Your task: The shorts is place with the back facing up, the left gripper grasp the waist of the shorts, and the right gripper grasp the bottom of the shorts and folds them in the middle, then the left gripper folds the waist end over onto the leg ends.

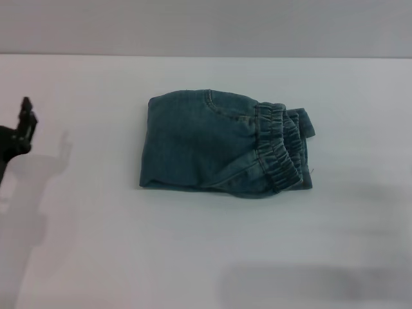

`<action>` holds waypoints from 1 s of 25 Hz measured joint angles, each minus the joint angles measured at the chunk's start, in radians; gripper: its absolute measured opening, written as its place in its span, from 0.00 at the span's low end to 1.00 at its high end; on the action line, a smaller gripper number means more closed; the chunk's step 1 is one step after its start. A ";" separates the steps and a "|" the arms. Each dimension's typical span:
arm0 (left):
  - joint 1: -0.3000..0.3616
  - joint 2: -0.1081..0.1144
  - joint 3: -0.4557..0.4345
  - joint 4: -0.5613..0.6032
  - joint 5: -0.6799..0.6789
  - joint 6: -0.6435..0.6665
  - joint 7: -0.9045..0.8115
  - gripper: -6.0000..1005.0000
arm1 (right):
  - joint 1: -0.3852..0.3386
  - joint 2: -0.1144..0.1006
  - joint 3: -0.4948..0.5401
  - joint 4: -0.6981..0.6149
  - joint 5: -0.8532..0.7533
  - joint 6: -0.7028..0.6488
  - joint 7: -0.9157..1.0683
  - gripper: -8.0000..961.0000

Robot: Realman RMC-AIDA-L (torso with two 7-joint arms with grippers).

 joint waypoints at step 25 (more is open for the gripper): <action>0.046 0.000 0.035 0.039 0.007 0.087 -0.035 0.83 | -0.012 0.000 -0.016 0.106 0.033 -0.054 0.145 0.77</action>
